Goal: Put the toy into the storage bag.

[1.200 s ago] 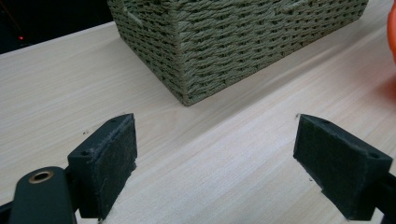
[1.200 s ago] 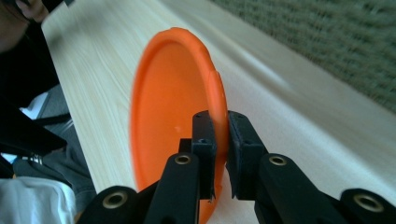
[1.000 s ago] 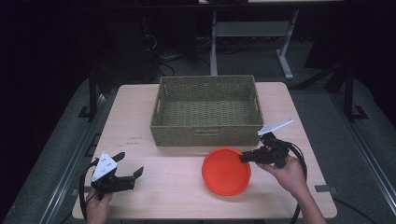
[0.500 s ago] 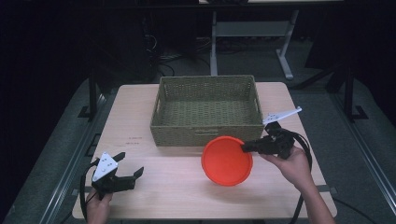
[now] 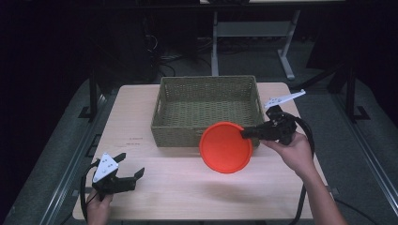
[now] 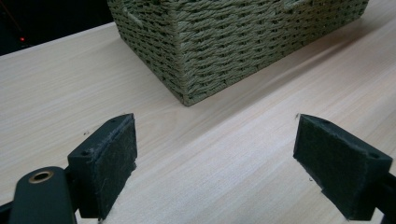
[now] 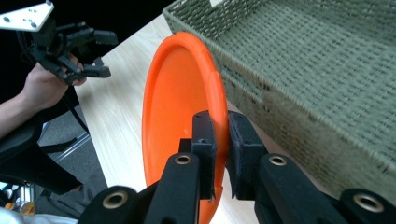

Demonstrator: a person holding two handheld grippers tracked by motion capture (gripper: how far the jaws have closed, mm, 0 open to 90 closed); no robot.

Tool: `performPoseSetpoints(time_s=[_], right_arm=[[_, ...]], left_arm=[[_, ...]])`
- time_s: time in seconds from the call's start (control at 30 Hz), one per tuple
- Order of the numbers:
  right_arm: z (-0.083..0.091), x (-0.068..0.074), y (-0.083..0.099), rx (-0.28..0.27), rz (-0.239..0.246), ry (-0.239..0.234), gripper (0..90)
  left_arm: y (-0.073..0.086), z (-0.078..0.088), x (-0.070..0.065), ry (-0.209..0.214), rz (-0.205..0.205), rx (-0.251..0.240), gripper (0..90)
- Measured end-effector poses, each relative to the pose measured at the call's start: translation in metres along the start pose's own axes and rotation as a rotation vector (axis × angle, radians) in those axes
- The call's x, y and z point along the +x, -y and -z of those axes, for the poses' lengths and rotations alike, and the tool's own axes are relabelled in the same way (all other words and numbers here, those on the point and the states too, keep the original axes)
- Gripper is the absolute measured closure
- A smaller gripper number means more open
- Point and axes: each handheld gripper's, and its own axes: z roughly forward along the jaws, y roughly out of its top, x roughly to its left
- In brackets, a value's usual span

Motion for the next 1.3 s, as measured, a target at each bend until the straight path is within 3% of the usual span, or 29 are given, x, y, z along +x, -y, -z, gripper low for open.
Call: performPoseSetpoints(time_s=[0.8, 1.3], right_arm=[[0.004, -0.004, -0.062, -0.012, 0.009, 0.035, 82.1], [0.000, -0.010, -0.091, -0.011, 0.002, 0.061, 82.1]], left_arm=[[0.000, 0.000, 0.000, 0.001, 0.005, -0.001, 12.9], [-0.001, 0.000, 0.001, -0.004, 0.001, -0.008, 12.9]])
